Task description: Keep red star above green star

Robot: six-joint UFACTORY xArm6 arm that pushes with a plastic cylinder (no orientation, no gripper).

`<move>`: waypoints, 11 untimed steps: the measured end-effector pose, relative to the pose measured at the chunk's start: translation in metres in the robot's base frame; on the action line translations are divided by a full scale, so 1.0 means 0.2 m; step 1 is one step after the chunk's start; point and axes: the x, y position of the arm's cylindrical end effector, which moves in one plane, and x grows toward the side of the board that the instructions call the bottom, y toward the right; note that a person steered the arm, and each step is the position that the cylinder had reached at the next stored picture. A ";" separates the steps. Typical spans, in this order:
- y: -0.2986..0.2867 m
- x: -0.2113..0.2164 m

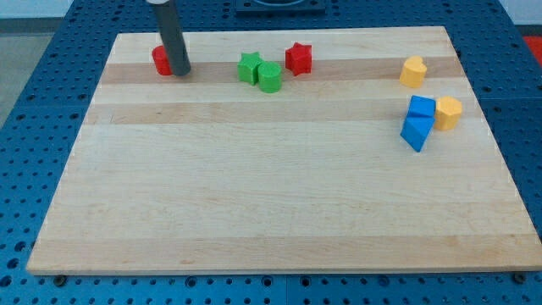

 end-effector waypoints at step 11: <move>1.11 -0.06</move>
